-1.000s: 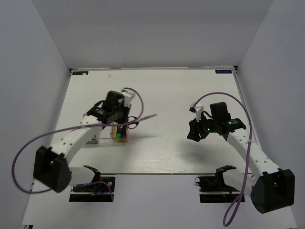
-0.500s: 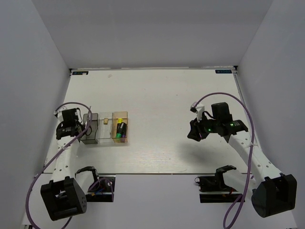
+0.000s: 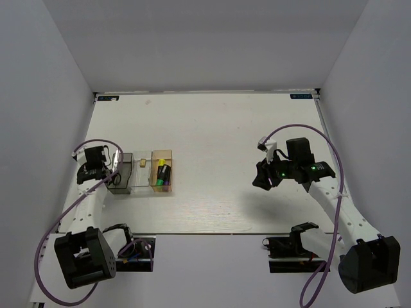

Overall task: Sort the stationery into containers
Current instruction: Place the stationery into the container

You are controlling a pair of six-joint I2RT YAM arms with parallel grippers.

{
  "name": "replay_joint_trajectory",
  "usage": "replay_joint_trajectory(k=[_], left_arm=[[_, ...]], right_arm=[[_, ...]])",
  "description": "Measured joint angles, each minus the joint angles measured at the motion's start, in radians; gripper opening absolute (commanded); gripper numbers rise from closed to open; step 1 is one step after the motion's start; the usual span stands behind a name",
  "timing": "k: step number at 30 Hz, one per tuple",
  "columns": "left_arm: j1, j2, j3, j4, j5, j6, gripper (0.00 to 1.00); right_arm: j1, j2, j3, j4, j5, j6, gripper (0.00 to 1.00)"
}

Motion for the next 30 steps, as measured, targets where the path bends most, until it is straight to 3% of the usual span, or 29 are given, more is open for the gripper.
replay_joint_trajectory(k=[3,8,21,23,26,27,28,29,30], left_arm=[[-0.004,0.008,0.0,0.006,0.004,0.002,0.47],[-0.019,0.016,0.001,0.012,0.007,0.0,0.56],[-0.066,-0.096,0.081,0.003,0.067,-0.005,0.56],[-0.076,-0.118,0.095,0.002,0.071,-0.003,0.62],[-0.081,-0.124,0.1,0.0,0.066,-0.003,0.62],[-0.081,-0.122,0.1,-0.003,0.065,-0.004,0.41],[-0.08,-0.119,0.1,-0.008,0.069,-0.005,0.13],[-0.079,-0.119,0.1,-0.008,0.072,-0.021,0.0],[-0.076,-0.12,0.1,-0.009,0.085,-0.02,0.0]], right_arm=[[0.0,0.0,0.0,0.0,-0.001,0.0,0.58],[-0.005,0.0,0.0,0.0,-0.004,0.0,0.59],[-0.013,0.0,0.0,-0.001,-0.008,0.0,0.6],[-0.013,0.0,0.0,-0.002,-0.01,0.0,0.6],[-0.013,0.0,0.0,-0.003,-0.011,0.0,0.6],[-0.013,0.0,0.0,-0.003,-0.012,0.0,0.6],[-0.013,0.0,0.0,-0.003,-0.012,0.0,0.65],[-0.014,0.0,0.0,-0.003,-0.012,0.001,0.69],[-0.014,0.0,0.0,-0.004,-0.011,0.003,0.8]])
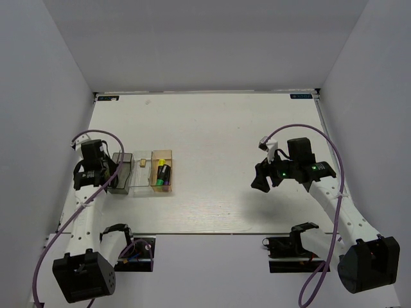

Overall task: Sort the stationery into containers
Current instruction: Place the stationery into the container

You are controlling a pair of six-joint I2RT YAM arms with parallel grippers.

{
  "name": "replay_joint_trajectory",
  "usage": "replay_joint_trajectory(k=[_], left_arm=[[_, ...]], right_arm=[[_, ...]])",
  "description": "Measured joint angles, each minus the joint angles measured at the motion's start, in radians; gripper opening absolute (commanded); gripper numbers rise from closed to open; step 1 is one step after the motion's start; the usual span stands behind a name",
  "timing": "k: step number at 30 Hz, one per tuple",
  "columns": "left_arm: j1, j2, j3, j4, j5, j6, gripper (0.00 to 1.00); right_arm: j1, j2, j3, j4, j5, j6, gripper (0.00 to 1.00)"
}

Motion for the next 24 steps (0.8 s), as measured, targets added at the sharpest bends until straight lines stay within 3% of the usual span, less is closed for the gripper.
replay_joint_trajectory(k=[1,2,6,7,8,10,15,18,24], left_arm=[[0.002,-0.003,0.0,0.0,0.024,-0.006,0.0],[0.003,-0.008,-0.001,0.002,0.056,-0.01,0.0],[-0.026,-0.001,-0.002,0.037,0.331,0.005,0.67],[-0.069,0.016,0.002,0.048,0.417,0.012,0.89],[-0.129,0.036,0.009,0.051,0.491,0.036,1.0],[-0.301,0.076,0.034,0.028,0.596,0.093,1.0],[-0.725,0.058,0.029,-0.003,0.61,0.24,1.0],[-0.839,0.04,-0.016,0.002,0.591,0.283,1.0],[-0.902,0.048,-0.12,0.026,0.557,0.319,1.0]], right_arm=[[-0.002,0.0,0.0,0.0,0.0,0.007,0.9],[-0.003,0.0,0.0,-0.001,0.003,0.012,0.9],[-0.004,0.0,0.0,0.016,0.055,0.08,0.9],[-0.004,0.0,0.0,0.029,0.092,0.119,0.9],[-0.004,0.0,0.0,0.048,0.142,0.176,0.9],[-0.005,0.0,0.0,0.075,0.219,0.242,0.9],[-0.005,-0.011,0.0,0.129,0.366,0.34,0.9],[-0.006,-0.017,0.0,0.145,0.402,0.352,0.9],[-0.012,-0.019,-0.005,0.158,0.431,0.346,0.9]])
